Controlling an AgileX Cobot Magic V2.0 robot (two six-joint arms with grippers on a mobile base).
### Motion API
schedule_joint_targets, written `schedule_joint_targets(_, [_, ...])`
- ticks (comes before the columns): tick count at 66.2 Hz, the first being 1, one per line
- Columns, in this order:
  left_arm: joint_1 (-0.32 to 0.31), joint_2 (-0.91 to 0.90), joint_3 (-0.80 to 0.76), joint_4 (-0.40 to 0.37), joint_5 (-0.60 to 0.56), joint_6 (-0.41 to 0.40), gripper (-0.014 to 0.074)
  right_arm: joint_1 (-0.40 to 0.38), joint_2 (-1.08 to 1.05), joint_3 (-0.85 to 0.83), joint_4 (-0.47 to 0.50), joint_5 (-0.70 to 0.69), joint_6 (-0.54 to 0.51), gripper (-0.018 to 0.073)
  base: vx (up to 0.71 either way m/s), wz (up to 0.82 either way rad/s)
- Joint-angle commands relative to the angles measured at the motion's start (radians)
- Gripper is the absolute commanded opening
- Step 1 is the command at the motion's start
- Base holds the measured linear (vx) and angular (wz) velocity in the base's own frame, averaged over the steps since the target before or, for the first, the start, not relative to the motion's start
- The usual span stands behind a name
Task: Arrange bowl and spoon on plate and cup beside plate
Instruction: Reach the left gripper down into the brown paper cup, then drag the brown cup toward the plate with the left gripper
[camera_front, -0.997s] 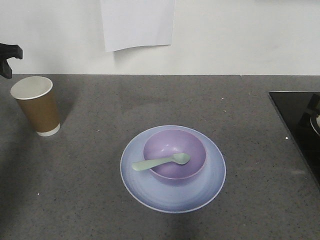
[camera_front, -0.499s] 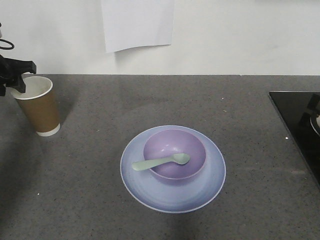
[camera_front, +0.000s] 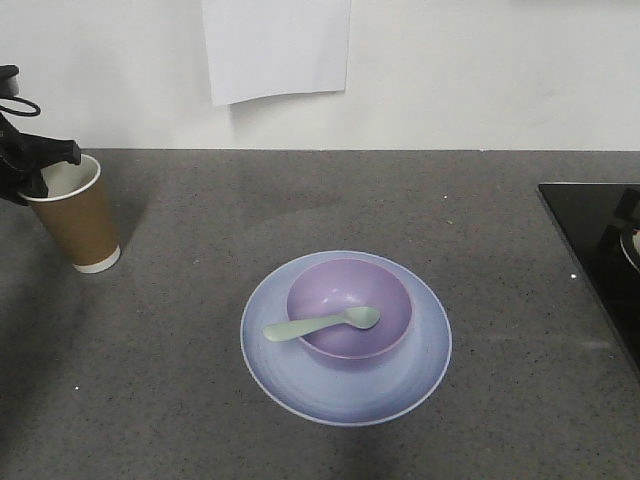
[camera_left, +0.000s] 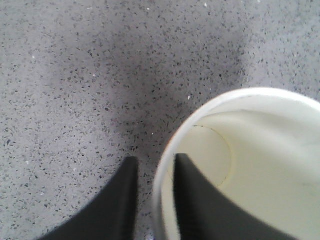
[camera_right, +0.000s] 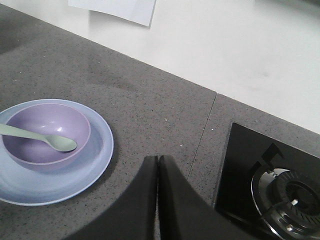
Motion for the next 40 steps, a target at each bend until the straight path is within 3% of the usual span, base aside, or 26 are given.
schedule_joint_targets(1, [0.001, -0.05, -0.026, -0.013, -0.019, 0.02, -0.0009, -0.001, 0.005, -0.024, -0.006, -0.071, -0.004, -0.0006, 0.0, 0.0])
schedule_joint_targets(10, [0.0, -0.075, -0.026, -0.05, -0.003, 0.05, -0.0007, -0.001, 0.005, -0.024, -0.006, -0.071, -0.004, -0.0006, 0.0, 0.0])
schedule_joint_targets(24, [-0.014, -0.198, -0.026, -0.207, 0.034, 0.126, -0.0008, -0.001, 0.005, -0.024, -0.006, -0.069, -0.004, -0.0006, 0.0, 0.0])
schedule_joint_targets(29, [-0.044, -0.248, -0.026, -0.222, 0.064, 0.173, -0.0008, -0.001, 0.005, -0.024, -0.006, -0.067, -0.004, -0.0006, 0.0, 0.0])
schedule_joint_targets(40, [-0.149, -0.313, -0.009, -0.216, 0.143, 0.191, -0.0008, -0.001, 0.005, -0.024, -0.005, -0.062, 0.0, -0.0006, 0.0, 0.0])
